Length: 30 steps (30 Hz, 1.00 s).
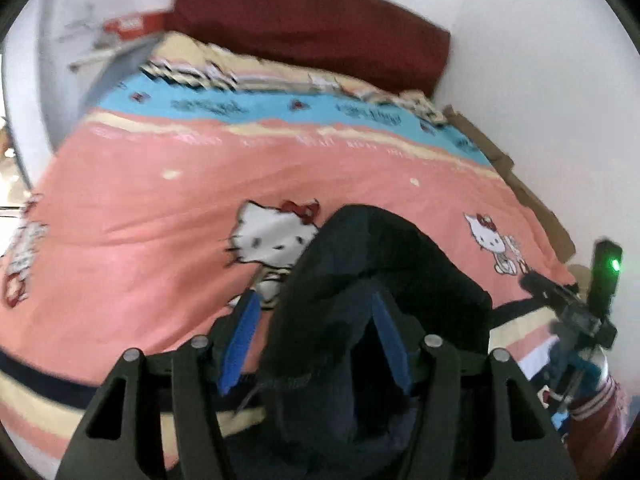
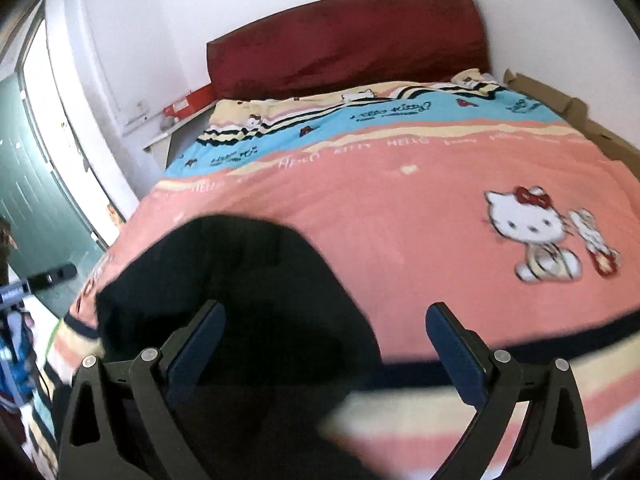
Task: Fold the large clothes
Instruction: 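Grasp the jacket hood with the left gripper while the right gripper grasps the hood too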
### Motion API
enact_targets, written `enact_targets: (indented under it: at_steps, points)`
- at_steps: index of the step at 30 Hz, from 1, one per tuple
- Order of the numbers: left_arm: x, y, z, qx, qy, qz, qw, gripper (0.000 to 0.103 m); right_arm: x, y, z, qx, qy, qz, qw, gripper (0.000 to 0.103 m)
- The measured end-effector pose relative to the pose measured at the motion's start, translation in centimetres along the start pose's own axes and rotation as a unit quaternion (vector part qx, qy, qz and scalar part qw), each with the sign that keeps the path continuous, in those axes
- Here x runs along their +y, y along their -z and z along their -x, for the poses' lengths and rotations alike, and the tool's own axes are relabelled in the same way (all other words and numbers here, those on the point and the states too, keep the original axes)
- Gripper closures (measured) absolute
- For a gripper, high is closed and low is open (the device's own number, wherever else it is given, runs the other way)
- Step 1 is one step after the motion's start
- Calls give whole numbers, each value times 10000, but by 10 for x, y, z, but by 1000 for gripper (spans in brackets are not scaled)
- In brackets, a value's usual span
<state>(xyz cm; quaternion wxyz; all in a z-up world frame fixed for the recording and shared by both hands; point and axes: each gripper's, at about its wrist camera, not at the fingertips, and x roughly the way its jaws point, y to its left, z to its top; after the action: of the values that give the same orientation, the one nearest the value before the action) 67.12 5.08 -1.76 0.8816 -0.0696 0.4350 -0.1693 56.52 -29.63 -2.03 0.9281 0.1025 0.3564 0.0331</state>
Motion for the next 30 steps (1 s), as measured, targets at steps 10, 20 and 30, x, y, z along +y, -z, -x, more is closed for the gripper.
enact_targets:
  at_steps: [10, 20, 30]
  points:
    - [16, -11, -91, 820, 631, -23, 9946, 46, 18, -37, -116, 620, -442, 369, 9964, 4]
    - [-4, 11, -113, 775, 663, -687, 9924, 68, 29, -13, -182, 1327, -481, 443, 9890, 38]
    - [-24, 32, -67, 189, 254, -1302, 9910, 79, 74, -3, -109, 707, -561, 1443, 9854, 87]
